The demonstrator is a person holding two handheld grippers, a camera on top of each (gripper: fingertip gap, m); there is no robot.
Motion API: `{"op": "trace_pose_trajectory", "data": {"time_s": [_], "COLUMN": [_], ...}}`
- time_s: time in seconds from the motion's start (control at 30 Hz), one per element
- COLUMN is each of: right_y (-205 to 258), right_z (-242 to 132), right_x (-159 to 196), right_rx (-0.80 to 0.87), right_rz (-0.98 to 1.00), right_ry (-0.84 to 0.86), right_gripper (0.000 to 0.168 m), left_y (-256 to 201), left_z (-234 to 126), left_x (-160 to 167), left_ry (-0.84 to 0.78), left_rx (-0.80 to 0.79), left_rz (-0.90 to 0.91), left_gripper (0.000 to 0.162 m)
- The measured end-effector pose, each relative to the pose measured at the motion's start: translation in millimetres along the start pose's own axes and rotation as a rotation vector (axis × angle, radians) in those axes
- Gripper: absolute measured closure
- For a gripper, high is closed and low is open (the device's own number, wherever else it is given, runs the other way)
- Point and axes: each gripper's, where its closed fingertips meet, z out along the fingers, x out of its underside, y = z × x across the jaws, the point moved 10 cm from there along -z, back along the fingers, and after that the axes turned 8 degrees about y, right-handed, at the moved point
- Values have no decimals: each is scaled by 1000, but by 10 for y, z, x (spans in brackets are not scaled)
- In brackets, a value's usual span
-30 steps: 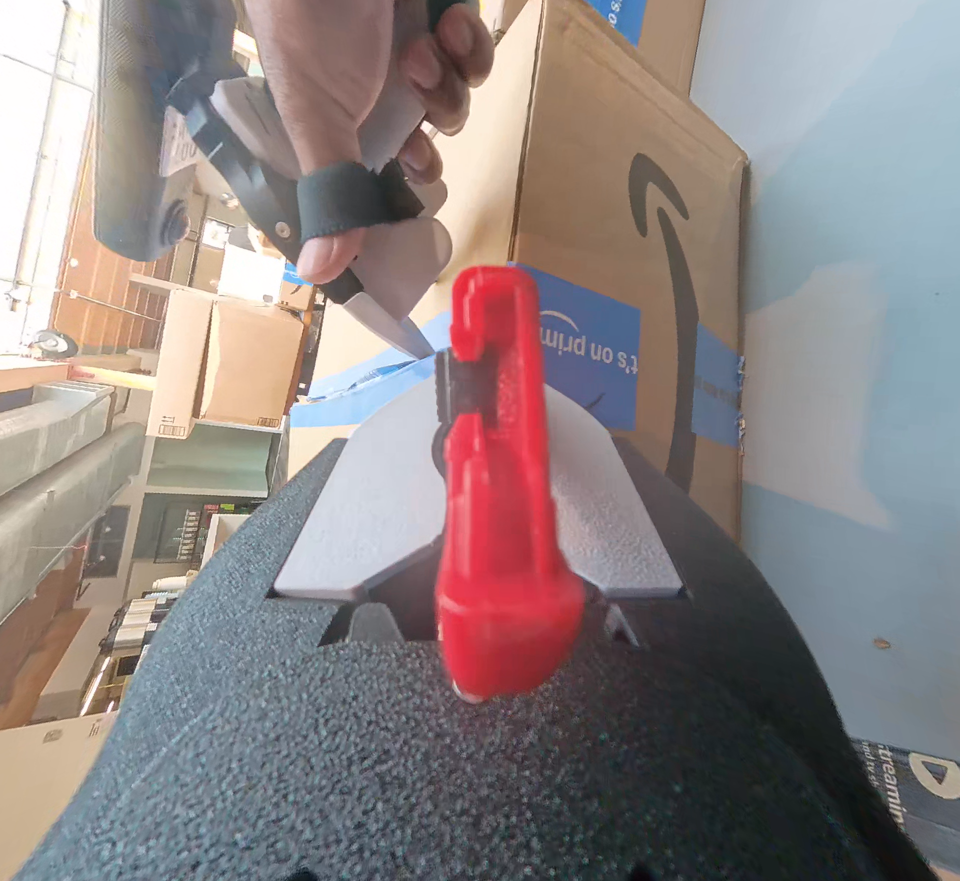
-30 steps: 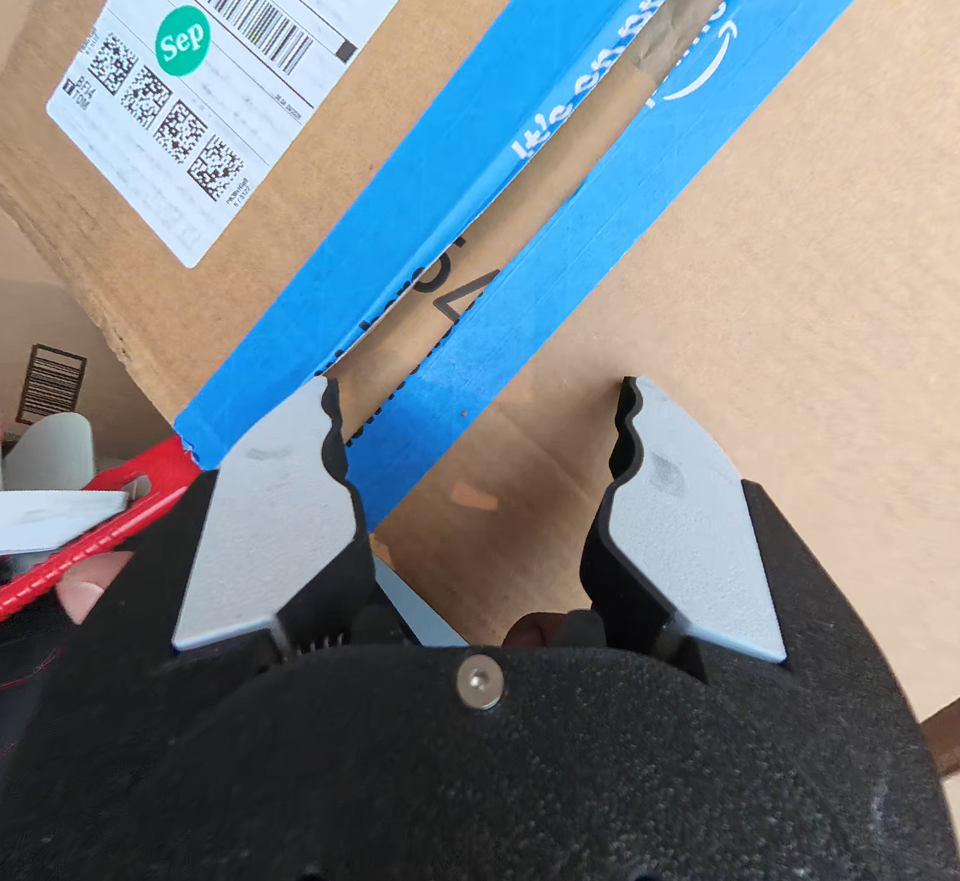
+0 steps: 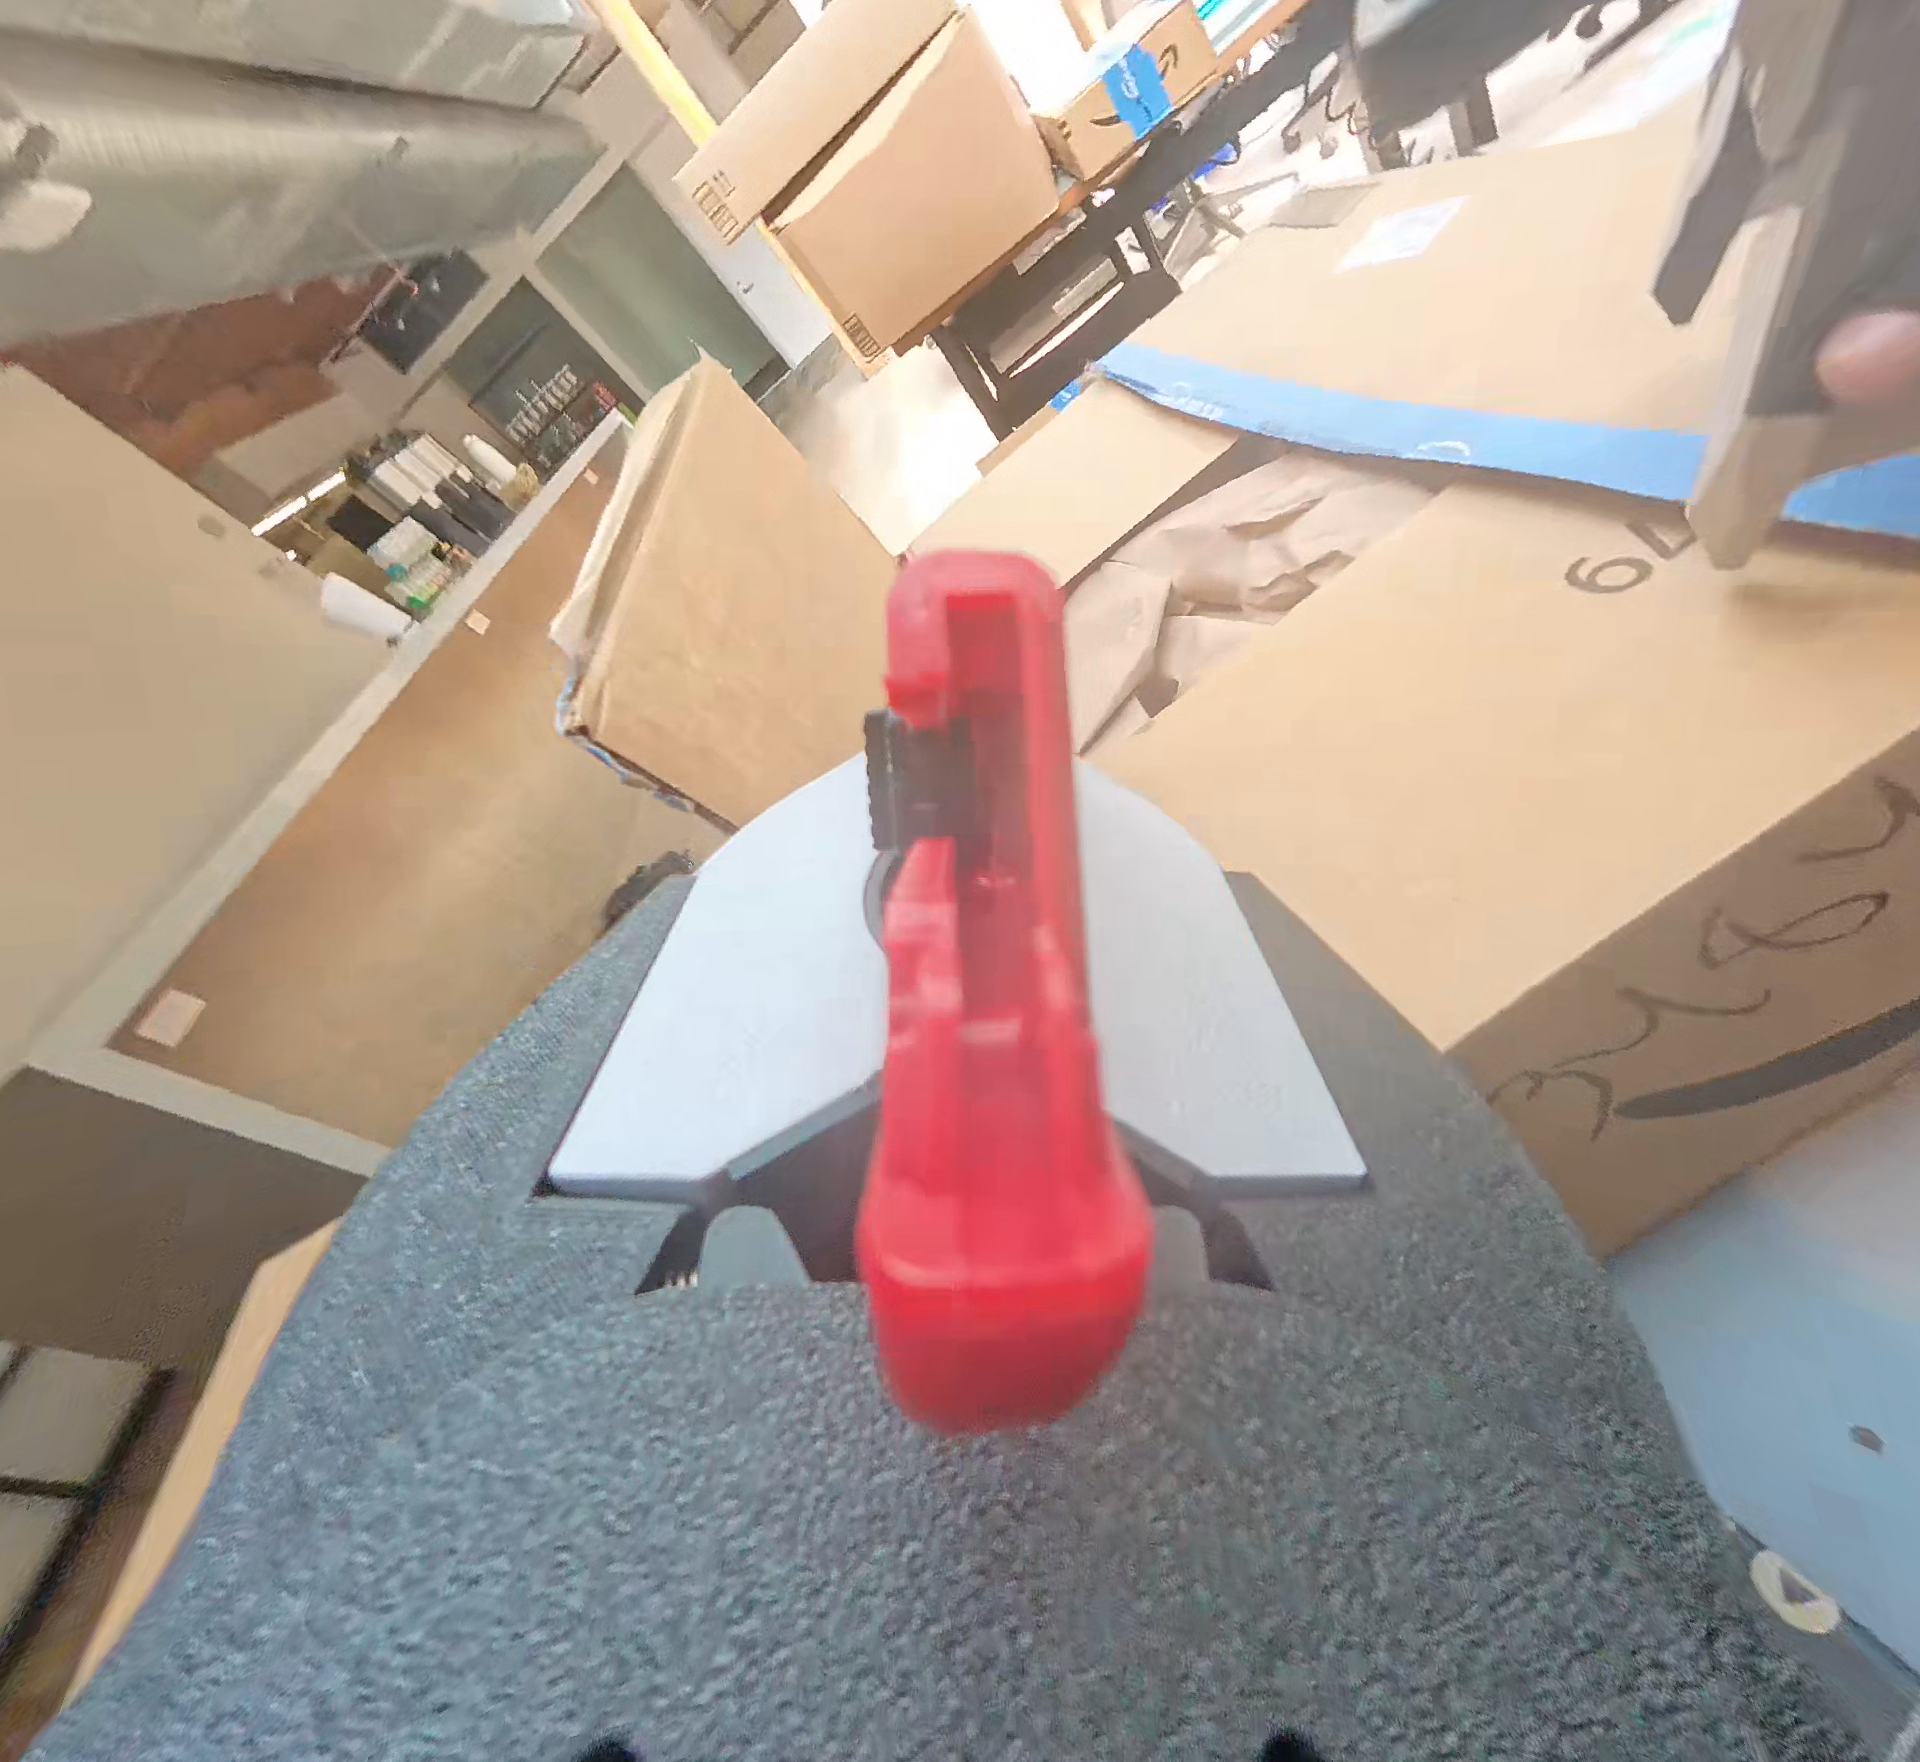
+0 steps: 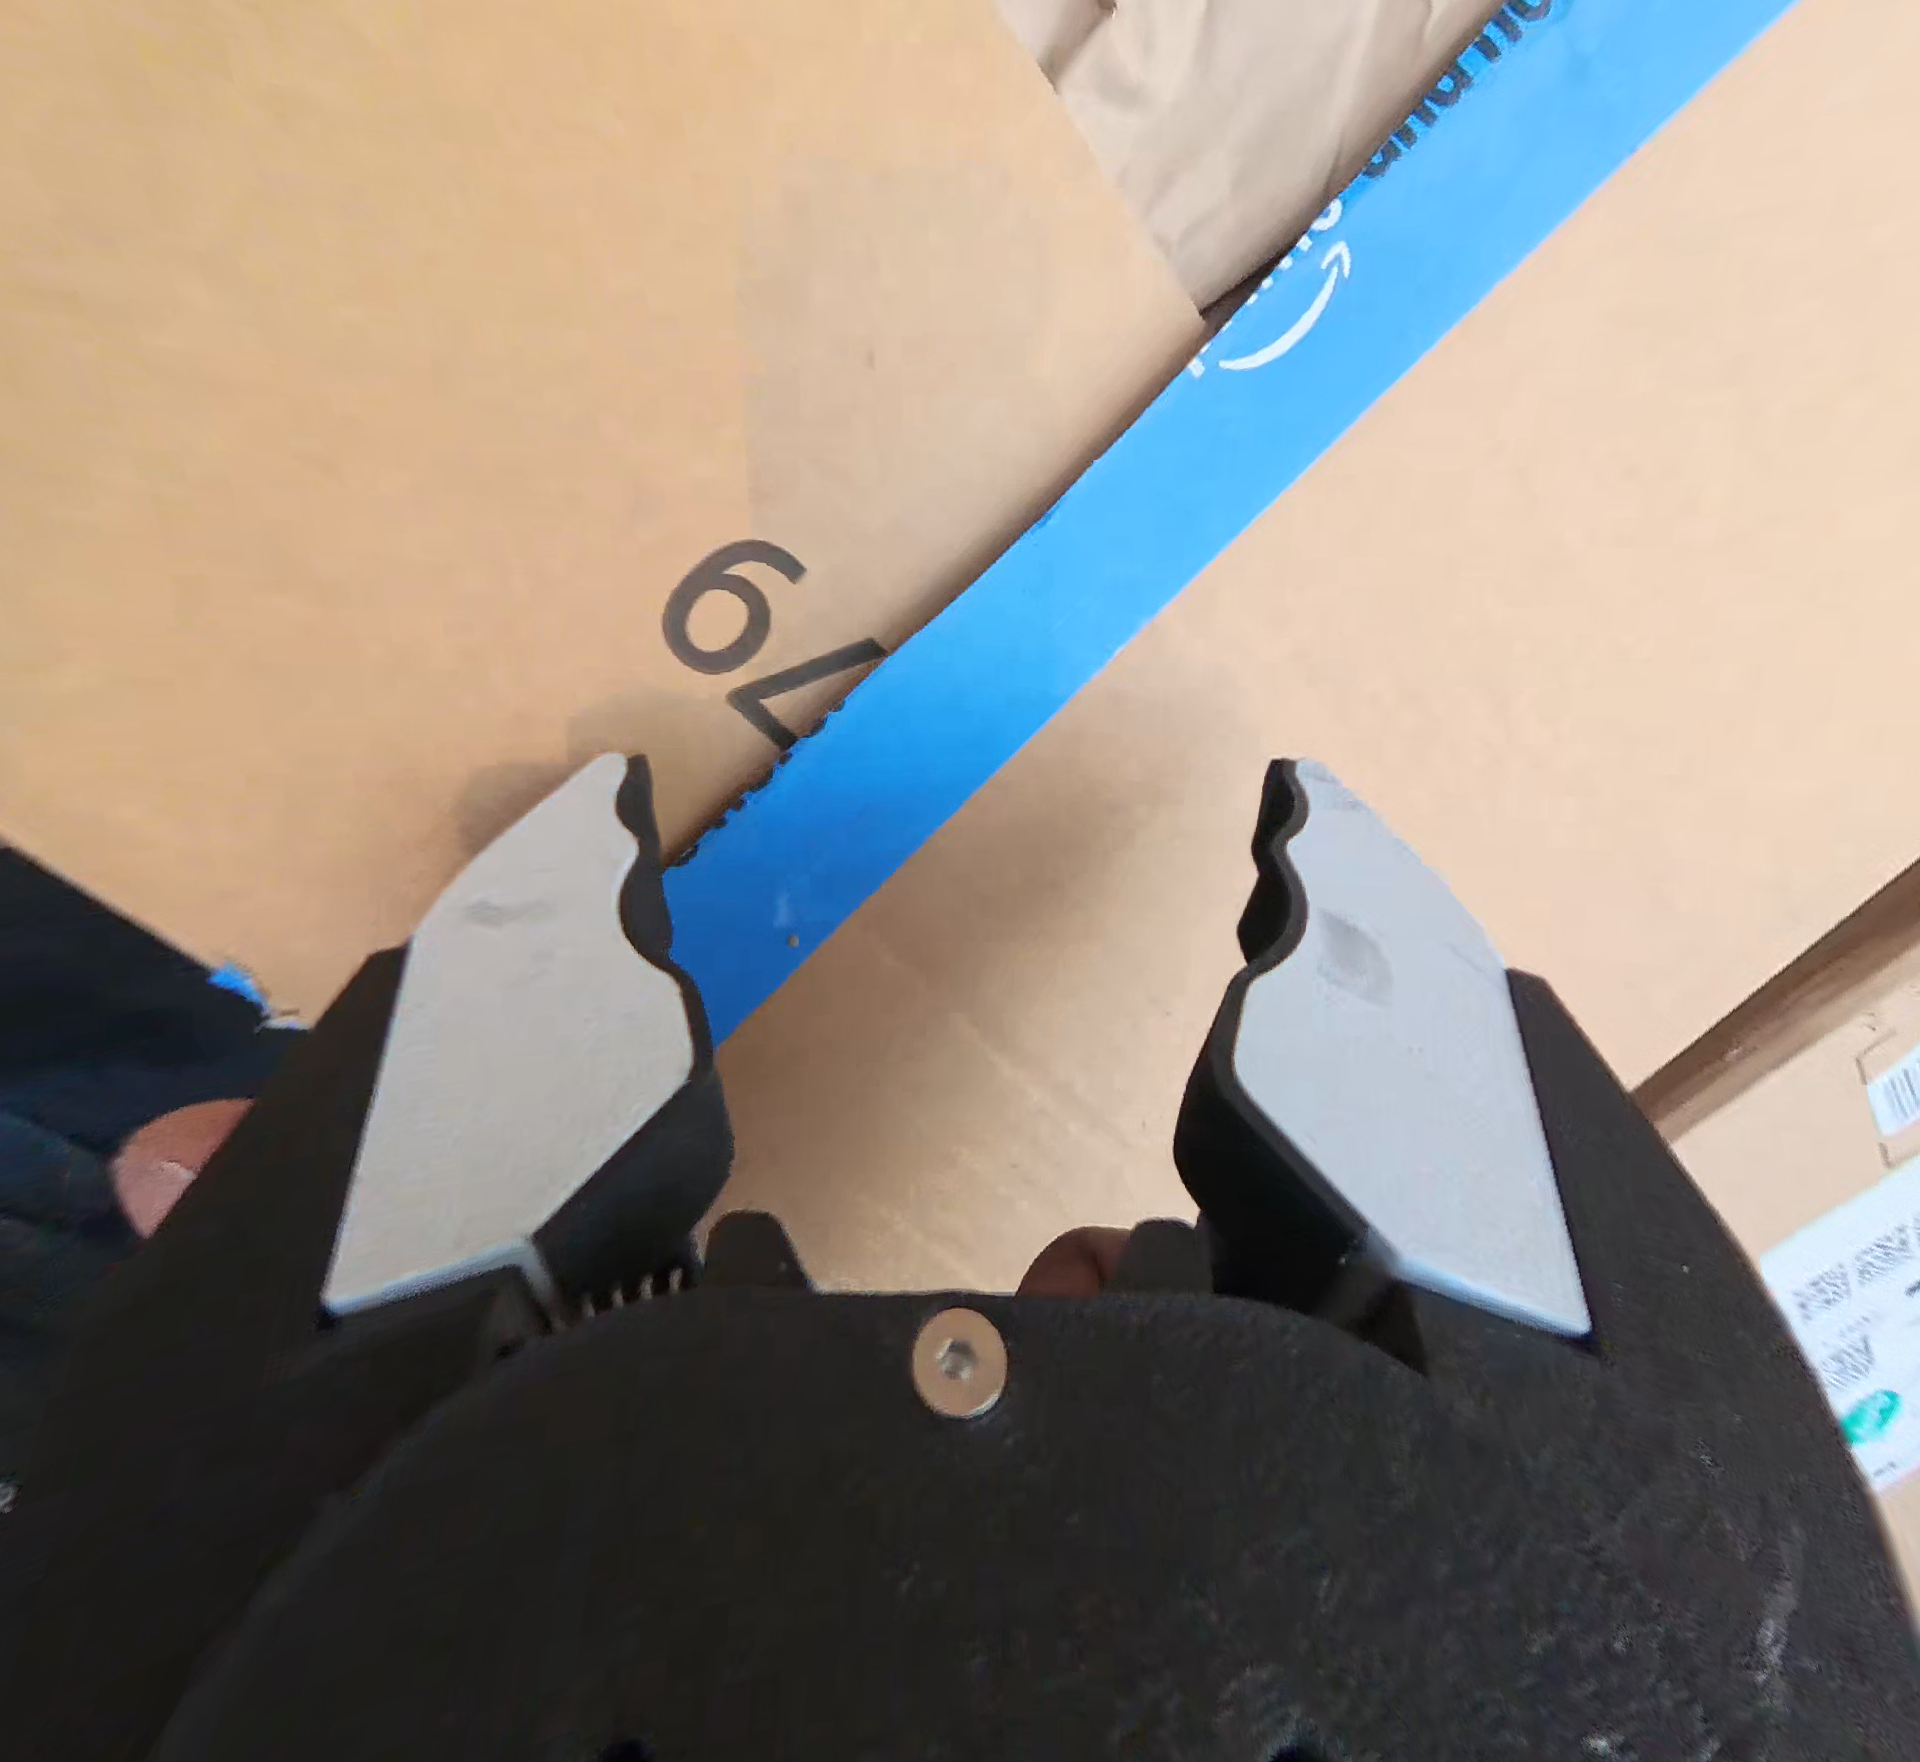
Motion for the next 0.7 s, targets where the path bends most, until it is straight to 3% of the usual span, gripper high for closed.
{"op": "trace_pose_trajectory", "data": {"time_s": [0.2, 0.27, 0.37, 0.53, 0.7], "right_y": [-17, -54, -68, -96, -443], "right_z": [37, 12, -84, -509, -1209], "right_x": [-120, -103, -80, -122, 114], "right_rx": [166, 225, 251, 339, 318], "right_rz": [-56, -89, -108, -185, -124], "right_ry": [81, 99, 105, 92, 34], "right_gripper": [59, 50, 51, 52, 56], "left_y": [170, 181, 152, 165, 222], "left_z": [-8, -8, -2, 3, -7], "left_x": [118, 118, 77, 69, 128], "left_ry": [12, 15, 23, 36, 49], "left_rx": [13, 24, 30, 32, 38], "left_rz": [-213, -214, -157, -147, -173], "left_gripper": [150, 154, 153, 150, 150]}}
